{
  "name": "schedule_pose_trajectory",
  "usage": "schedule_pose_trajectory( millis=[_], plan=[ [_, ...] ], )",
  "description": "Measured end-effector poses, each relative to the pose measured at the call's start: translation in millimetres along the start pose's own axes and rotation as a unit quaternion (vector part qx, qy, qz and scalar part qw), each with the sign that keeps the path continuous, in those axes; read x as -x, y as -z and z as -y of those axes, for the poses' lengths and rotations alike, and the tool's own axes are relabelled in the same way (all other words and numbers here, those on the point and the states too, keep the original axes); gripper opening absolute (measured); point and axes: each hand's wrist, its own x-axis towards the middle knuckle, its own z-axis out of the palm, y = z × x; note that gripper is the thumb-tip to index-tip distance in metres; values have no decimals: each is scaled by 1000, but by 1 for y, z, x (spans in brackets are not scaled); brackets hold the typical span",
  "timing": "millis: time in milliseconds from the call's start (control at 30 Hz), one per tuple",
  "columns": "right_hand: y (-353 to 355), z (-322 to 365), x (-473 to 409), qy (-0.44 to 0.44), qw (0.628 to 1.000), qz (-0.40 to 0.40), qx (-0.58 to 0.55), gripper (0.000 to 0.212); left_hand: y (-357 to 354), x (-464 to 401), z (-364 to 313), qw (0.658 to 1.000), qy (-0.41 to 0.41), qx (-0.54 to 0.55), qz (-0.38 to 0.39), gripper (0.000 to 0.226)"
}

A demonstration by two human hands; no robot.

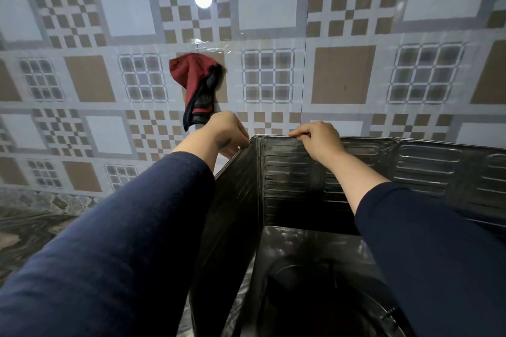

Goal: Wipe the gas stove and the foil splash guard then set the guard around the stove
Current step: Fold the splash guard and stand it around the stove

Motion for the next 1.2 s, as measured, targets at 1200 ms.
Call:
schedule_pose_trajectory(
  millis=[1200],
  plan=[
    [-15, -24, 12, -14, 997, -30, 64, 28, -50, -4, 14, 980, 35, 193, 16, 19]
  ],
)
